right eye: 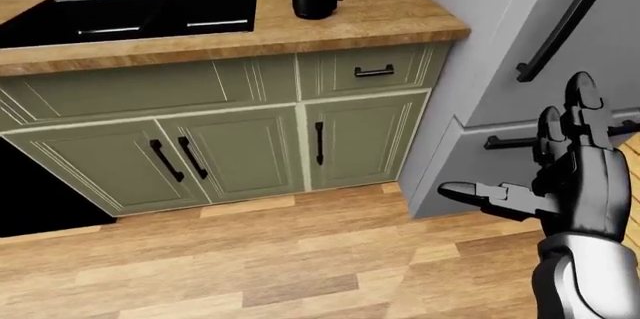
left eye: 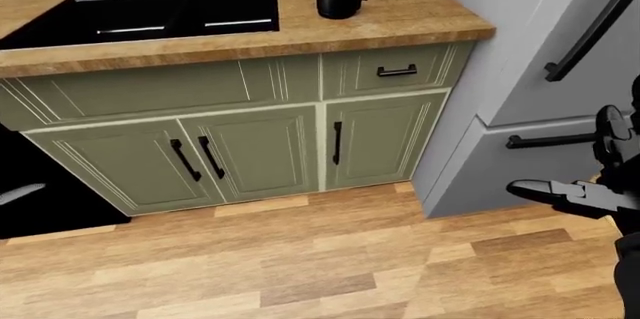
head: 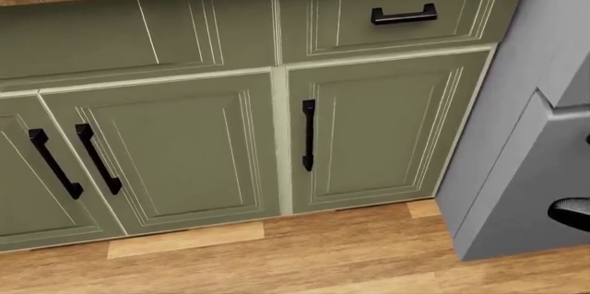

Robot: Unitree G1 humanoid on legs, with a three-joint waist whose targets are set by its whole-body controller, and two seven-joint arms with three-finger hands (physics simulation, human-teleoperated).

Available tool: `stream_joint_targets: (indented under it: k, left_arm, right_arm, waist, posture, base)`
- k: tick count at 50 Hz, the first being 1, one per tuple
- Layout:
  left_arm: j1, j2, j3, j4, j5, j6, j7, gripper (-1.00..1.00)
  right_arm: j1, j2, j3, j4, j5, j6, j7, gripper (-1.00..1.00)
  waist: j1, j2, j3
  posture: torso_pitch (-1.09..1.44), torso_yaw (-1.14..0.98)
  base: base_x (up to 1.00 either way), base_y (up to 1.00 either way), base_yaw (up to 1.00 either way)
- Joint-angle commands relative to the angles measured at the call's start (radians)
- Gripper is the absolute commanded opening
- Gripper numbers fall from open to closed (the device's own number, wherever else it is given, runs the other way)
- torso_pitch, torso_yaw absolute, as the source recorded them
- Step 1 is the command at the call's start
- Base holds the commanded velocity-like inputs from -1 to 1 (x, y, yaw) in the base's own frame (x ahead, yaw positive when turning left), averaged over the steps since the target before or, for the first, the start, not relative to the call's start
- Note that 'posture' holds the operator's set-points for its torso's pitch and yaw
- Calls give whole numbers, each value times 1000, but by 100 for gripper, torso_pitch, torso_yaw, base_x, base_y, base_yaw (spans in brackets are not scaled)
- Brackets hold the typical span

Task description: Close the lid of the electric kettle.

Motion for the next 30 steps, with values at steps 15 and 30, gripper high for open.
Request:
stream_joint_targets:
  k: [15,30]
  left_arm:
    - [-11,26,25,-47,-13,-11,6,100]
    - [-13,17,6,-25,13,-40,-9,100]
  right_arm:
    - [-15,-12,-3,-20,-4,-39,-5,100]
    - [-10,-6,10,-22,-11,-46,-5,100]
  waist:
    - [2,14,1]
    - [2,-6,0]
  posture:
    - [0,0]
    - [0,0]
  base:
    - [6,0,0]
    - [35,0,0]
